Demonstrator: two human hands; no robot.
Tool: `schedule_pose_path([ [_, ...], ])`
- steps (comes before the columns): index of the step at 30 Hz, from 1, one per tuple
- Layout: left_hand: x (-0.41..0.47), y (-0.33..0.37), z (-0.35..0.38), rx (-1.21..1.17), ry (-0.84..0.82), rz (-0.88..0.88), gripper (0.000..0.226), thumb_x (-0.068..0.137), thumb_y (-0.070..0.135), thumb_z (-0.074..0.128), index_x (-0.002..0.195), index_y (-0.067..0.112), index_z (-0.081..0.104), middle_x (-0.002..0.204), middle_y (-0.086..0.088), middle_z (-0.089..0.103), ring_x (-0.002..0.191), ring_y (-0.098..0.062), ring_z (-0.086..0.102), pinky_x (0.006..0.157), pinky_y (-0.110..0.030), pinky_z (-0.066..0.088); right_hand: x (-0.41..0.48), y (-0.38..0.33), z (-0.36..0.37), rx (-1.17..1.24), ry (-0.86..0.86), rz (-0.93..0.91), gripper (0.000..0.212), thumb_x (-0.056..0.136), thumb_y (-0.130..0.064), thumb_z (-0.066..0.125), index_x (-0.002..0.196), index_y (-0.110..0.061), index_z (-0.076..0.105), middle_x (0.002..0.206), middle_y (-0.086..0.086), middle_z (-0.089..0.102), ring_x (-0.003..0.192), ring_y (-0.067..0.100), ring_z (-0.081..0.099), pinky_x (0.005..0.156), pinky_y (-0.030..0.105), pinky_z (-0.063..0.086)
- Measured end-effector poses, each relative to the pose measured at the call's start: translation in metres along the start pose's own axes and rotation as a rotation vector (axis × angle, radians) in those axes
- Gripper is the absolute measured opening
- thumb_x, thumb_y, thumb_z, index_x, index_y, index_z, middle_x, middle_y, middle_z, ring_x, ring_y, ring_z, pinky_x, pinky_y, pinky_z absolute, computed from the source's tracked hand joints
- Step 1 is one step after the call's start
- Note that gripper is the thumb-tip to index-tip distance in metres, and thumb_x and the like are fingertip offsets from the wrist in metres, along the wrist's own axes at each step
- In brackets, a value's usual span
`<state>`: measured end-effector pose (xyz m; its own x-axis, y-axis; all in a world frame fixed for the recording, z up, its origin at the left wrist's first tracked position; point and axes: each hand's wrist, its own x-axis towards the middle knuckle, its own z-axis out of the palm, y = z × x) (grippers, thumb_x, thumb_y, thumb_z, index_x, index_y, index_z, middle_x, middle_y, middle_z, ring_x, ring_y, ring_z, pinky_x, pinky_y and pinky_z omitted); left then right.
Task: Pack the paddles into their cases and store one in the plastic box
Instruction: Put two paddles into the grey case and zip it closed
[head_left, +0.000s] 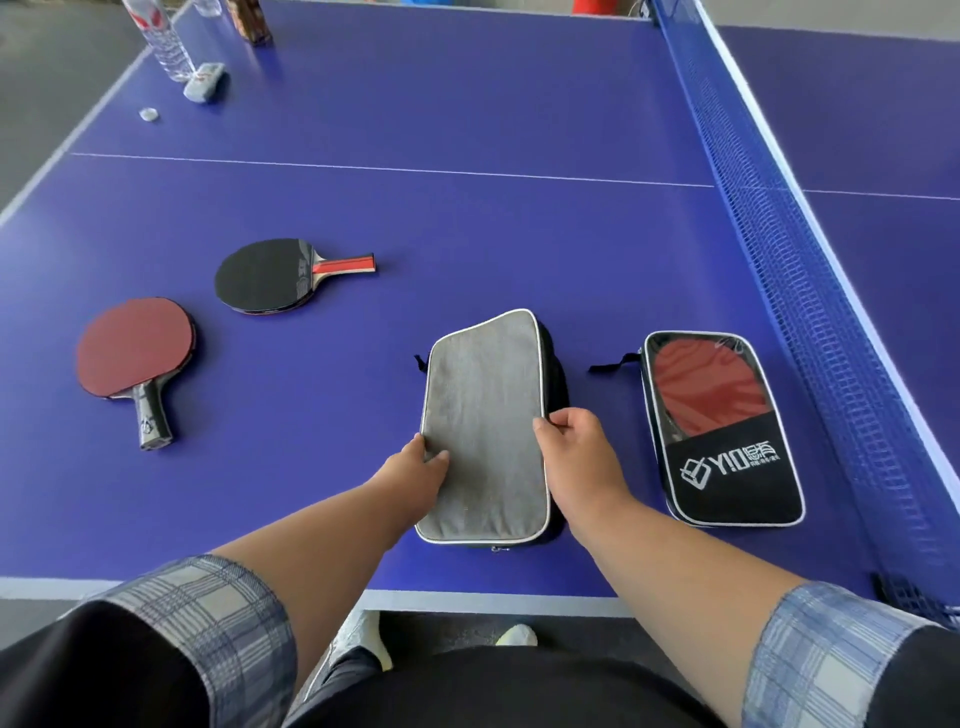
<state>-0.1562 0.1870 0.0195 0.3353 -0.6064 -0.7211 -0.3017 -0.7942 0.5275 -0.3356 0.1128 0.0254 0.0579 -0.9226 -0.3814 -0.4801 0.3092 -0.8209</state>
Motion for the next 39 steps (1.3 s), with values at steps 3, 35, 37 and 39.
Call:
schedule_pose_path([
  [3, -0.005, 0.004, -0.011, 0.009, -0.021, 0.019, 0.054, 0.101, 0.049, 0.035, 0.151, 0.030, 0.030, 0.150, -0.001, 0.040, 0.126, -0.027, 0.046, 0.099, -0.037, 0.038, -0.017, -0.026, 0.014, 0.117, -0.075, -0.072, 0.026, 0.093, -0.034, 0.062, 0.116, -0.028, 0.051, 0.101, -0.013, 0.069, 0.087, -0.005, 0.064, 0.065, 0.012, 0.042],
  [35, 0.006, 0.037, -0.027, 0.088, -0.028, 0.234, 0.009, 0.091, 0.020, 0.043, 0.089, 0.027, 0.048, 0.091, 0.000, 0.057, 0.078, -0.024, 0.061, 0.070, -0.040, 0.058, -0.032, 0.007, 0.049, -0.137, -0.542, 0.038, 0.042, 0.108, -0.038, 0.029, 0.131, -0.020, 0.061, 0.129, -0.004, 0.065, 0.121, 0.002, 0.054, 0.108, 0.027, 0.037],
  [37, 0.008, 0.034, -0.023, 0.115, -0.040, 0.248, 0.023, 0.092, 0.030, 0.045, 0.112, 0.023, 0.052, 0.110, 0.002, 0.058, 0.087, -0.026, 0.061, 0.078, -0.046, 0.058, -0.038, 0.013, 0.045, -0.262, -0.515, 0.007, 0.032, 0.106, -0.026, 0.035, 0.099, -0.033, 0.065, 0.094, -0.011, 0.070, 0.088, -0.001, 0.059, 0.082, 0.016, 0.044],
  [39, 0.012, 0.031, -0.018, 0.207, -0.111, 0.277, 0.054, 0.093, 0.050, 0.047, 0.142, 0.028, 0.038, 0.135, 0.011, 0.042, 0.102, -0.024, 0.061, 0.090, -0.043, 0.052, -0.036, 0.020, 0.042, -0.285, -0.475, 0.020, 0.031, 0.100, -0.018, 0.041, 0.081, -0.037, 0.057, 0.071, -0.020, 0.065, 0.069, -0.001, 0.057, 0.062, 0.007, 0.041],
])
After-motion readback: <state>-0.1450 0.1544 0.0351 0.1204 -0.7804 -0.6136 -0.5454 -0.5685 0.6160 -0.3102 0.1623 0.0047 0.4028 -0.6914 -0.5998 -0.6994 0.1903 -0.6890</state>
